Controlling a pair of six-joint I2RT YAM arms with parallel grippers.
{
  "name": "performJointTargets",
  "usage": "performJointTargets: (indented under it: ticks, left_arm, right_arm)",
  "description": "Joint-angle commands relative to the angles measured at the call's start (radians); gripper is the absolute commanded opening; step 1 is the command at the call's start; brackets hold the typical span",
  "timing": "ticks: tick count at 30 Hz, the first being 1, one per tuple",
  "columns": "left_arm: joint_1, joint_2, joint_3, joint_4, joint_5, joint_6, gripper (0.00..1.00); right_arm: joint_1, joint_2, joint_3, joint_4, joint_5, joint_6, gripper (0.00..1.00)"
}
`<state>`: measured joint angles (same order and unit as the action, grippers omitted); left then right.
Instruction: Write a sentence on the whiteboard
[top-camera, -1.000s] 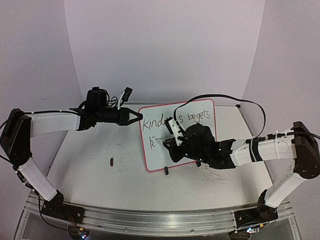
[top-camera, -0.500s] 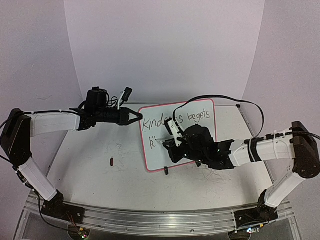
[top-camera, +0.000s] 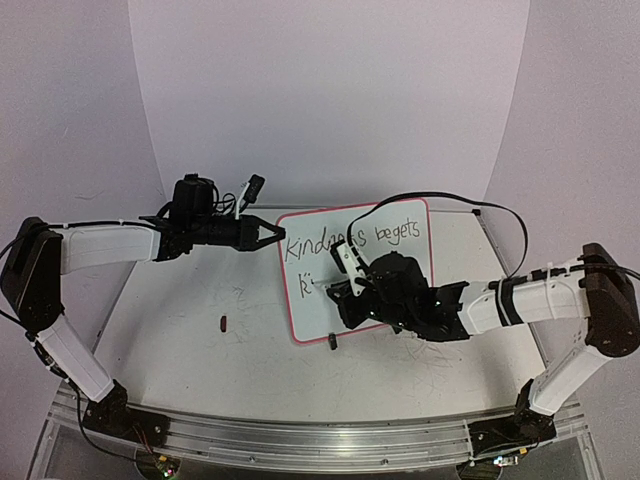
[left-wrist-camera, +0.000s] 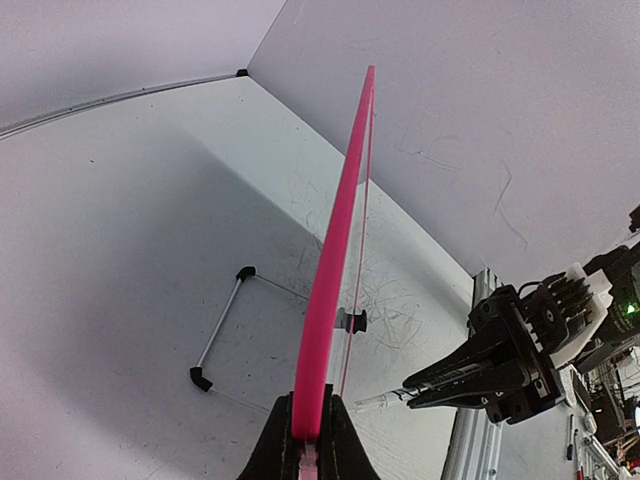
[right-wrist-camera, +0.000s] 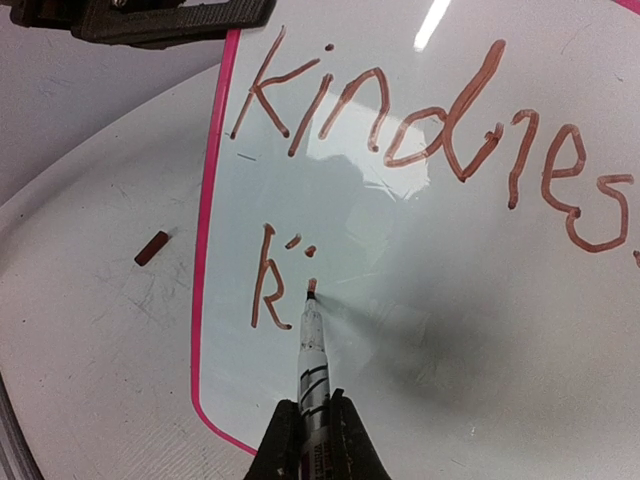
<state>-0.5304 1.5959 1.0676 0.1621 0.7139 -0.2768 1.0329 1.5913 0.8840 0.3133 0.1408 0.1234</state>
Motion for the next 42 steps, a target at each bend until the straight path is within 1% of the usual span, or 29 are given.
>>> performJointTargets:
  ticks: [1, 14, 19, 22, 32, 42]
  left_arm:
    - [-0.014, -0.012, 0.032, -0.016, -0.016, 0.056, 0.0]
    - [-0.016, -0.011, 0.032, -0.016, -0.016, 0.056, 0.0]
    - [-0.016, -0.011, 0.031, -0.016, -0.017, 0.057, 0.0]
    - [-0.016, -0.009, 0.032, -0.016, -0.018, 0.056, 0.0]
    - [-0.016, -0.008, 0.032, -0.016, -0.021, 0.057, 0.0]
    - [-0.016, -0.011, 0.032, -0.018, -0.02, 0.059, 0.0]
  right_arm:
    - [0.002, -0.008, -0.029, -0.003, 0.013, 0.027, 0.0]
    - [0.017, -0.011, -0.037, -0.006, 0.006, 0.044, 0.0]
    - [0.017, -0.056, -0.036, 0.0, -0.033, 0.049, 0.0]
    - [0.016, -0.085, -0.034, 0.014, -0.02, 0.052, 0.0]
    - [0.01, -0.029, 0.026, 0.029, 0.045, 0.024, 0.0]
    - [-0.002, -0.012, 0.035, 0.031, 0.057, 0.021, 0.0]
